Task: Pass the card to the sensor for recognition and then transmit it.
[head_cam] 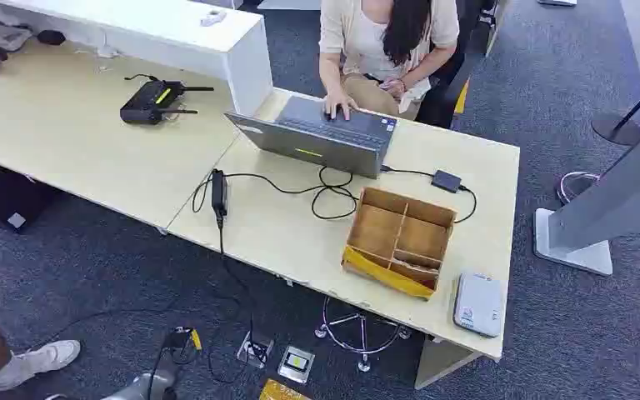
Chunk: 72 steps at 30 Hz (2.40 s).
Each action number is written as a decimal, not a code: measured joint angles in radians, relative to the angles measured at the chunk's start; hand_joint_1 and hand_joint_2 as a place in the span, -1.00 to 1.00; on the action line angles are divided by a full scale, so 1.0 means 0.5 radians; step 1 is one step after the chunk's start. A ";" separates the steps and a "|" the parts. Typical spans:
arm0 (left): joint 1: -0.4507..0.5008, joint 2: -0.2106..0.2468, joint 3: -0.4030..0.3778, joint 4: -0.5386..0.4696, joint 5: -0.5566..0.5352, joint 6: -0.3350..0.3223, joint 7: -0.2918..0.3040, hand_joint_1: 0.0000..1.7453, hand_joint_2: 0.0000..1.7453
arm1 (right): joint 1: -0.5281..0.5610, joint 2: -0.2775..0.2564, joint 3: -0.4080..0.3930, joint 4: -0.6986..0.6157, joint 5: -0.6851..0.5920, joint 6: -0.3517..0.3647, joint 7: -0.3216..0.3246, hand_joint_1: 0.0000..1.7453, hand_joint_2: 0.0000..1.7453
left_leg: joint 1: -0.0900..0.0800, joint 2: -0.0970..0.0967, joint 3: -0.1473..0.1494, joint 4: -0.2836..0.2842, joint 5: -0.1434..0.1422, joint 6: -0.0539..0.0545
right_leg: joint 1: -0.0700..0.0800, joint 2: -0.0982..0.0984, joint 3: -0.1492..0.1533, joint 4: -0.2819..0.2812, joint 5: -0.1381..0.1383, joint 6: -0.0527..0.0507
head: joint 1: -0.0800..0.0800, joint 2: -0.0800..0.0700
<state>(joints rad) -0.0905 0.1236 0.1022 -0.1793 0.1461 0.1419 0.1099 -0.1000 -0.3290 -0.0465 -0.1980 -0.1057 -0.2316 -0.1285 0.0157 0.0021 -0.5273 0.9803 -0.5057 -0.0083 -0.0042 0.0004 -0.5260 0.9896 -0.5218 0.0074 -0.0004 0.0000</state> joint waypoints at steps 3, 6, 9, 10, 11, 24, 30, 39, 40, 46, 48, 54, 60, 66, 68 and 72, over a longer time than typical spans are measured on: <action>0.000 0.000 0.000 0.002 0.002 -0.005 0.007 -1.00 -1.00 | -0.022 -0.105 -0.037 0.000 -0.035 0.002 -0.044 -1.00 -1.00 | -0.003 0.000 0.000 0.000 -0.001 0.002 | -0.003 0.000 0.000 0.000 0.000 0.000 | 0.000 0.000; 0.000 0.001 0.000 0.004 0.003 -0.008 0.014 -1.00 -1.00 | -0.075 -0.225 -0.064 0.000 -0.041 0.011 -0.073 -1.00 -1.00 | -0.005 0.001 0.000 0.000 -0.001 0.002 | -0.005 0.000 0.000 0.000 0.001 0.001 | 0.000 0.000; -0.001 0.002 0.000 0.005 0.010 -0.010 0.014 -1.00 -1.00 | -0.161 -0.343 -0.083 0.000 -0.040 0.021 -0.108 -1.00 -1.00 | -0.006 0.001 0.000 0.001 -0.001 0.002 | -0.006 0.001 0.000 0.000 0.002 0.002 | 0.000 0.000; -0.001 0.003 0.000 0.005 0.011 -0.011 0.013 -1.00 -1.00 | -0.201 -0.382 -0.085 0.000 -0.035 0.024 -0.108 -1.00 -1.00 | -0.006 0.001 0.000 0.001 -0.001 0.002 | -0.007 0.001 0.000 0.000 0.002 0.003 | -0.001 0.000; -0.002 0.005 0.000 0.005 0.015 -0.011 0.011 -1.00 -1.00 | -0.244 -0.423 -0.089 0.000 -0.033 0.033 -0.115 -1.00 -1.00 | -0.007 0.001 0.000 0.001 0.000 0.003 | -0.007 0.001 0.000 0.000 0.002 0.003 | 0.000 0.000; -0.010 0.005 0.000 0.011 0.043 -0.006 -0.006 -1.00 -1.00 | -0.885 -0.819 -0.098 -0.027 0.083 0.129 -0.158 -1.00 -1.00 | -0.010 -0.002 -0.002 0.002 0.003 0.008 | -0.010 -0.006 -0.002 0.004 0.003 0.004 | -0.001 0.000; -0.012 -0.002 0.000 0.014 0.044 -0.006 -0.006 -1.00 -1.00 | -1.062 -0.875 -0.095 -0.051 0.137 0.163 -0.181 -1.00 -1.00 | -0.010 -0.002 -0.003 0.002 0.003 0.008 | -0.010 -0.007 -0.002 0.004 0.002 0.004 | 0.000 0.000; -0.016 -0.010 -0.001 0.018 0.035 0.002 -0.005 -1.00 -1.00 | -1.448 -0.918 -0.077 -0.095 0.317 0.265 -0.256 -1.00 -1.00 | -0.011 -0.003 -0.003 0.002 0.004 0.009 | -0.011 -0.007 -0.002 0.006 0.003 0.004 | -0.002 0.000; -0.016 -0.011 -0.001 0.019 0.036 0.002 -0.005 -1.00 -1.00 | -1.491 -0.918 -0.075 -0.103 0.370 0.257 -0.274 -1.00 -1.00 | -0.011 -0.003 -0.003 0.002 0.004 0.009 | -0.010 -0.007 -0.002 0.006 0.003 0.004 | 0.000 0.000; -0.018 -0.018 -0.001 0.021 0.056 0.001 -0.011 -1.00 -1.00 | -1.702 -0.879 -0.026 -0.130 0.445 0.369 -0.330 -1.00 -1.00 | -0.011 -0.003 -0.006 0.002 0.004 0.009 | -0.010 -0.007 -0.001 0.008 0.003 0.004 | 0.000 0.000; -0.018 -0.020 -0.001 0.021 0.065 -0.005 -0.011 -1.00 -1.00 | -1.808 -0.830 -0.008 -0.142 0.478 0.537 -0.345 -1.00 -1.00 | -0.011 -0.003 -0.009 0.002 0.004 0.009 | -0.010 -0.007 -0.002 0.009 0.003 0.004 | -0.001 0.000; -0.033 -0.021 -0.002 0.021 0.065 -0.027 -0.011 -1.00 -1.00 | -2.035 -0.674 0.111 -0.191 0.568 0.754 -0.330 -1.00 -1.00 | -0.009 -0.018 -0.006 0.003 0.010 0.011 | -0.009 -0.024 -0.003 0.009 0.003 0.004 | -0.001 0.000; -0.029 -0.021 -0.002 0.022 0.065 -0.027 -0.011 -1.00 -1.00 | -2.088 -0.612 0.179 -0.211 0.563 0.771 -0.353 -1.00 -1.00 | -0.010 -0.025 -0.009 0.003 0.010 0.011 | -0.009 -0.031 -0.003 0.009 0.002 0.003 | -0.001 0.000; -0.028 -0.021 -0.002 0.024 0.065 -0.027 -0.011 -1.00 -1.00 | -2.109 -0.573 0.229 -0.218 0.560 0.777 -0.357 -1.00 -1.00 | -0.010 -0.025 -0.009 0.003 0.010 0.011 | -0.010 -0.031 -0.003 0.009 0.002 0.003 | -0.001 0.000; -0.028 -0.020 -0.002 0.024 0.065 -0.027 -0.011 -1.00 -1.00 | -2.121 -0.559 0.247 -0.220 0.578 0.816 -0.386 -1.00 -1.00 | -0.010 -0.025 -0.010 0.003 0.010 0.011 | -0.010 -0.031 -0.003 0.009 0.002 0.003 | -0.001 0.000; -0.028 -0.020 -0.002 0.027 0.065 -0.030 -0.017 -1.00 -1.00 | -2.155 -0.486 0.297 -0.226 0.626 0.879 -0.423 -1.00 -1.00 | -0.010 -0.023 -0.008 0.003 0.010 0.010 | -0.009 -0.030 -0.003 0.009 0.002 0.004 | 0.000 0.000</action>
<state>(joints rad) -0.1046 0.1137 0.1015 -0.1656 0.1785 0.1271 0.1012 -1.1777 -0.5722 0.1019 -0.3109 0.2075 0.2079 -0.3403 0.0109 -0.0096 -0.5315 0.9817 -0.5005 -0.0030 -0.0088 -0.0145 -0.5274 0.9944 -0.5208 0.0092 -0.0004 0.0000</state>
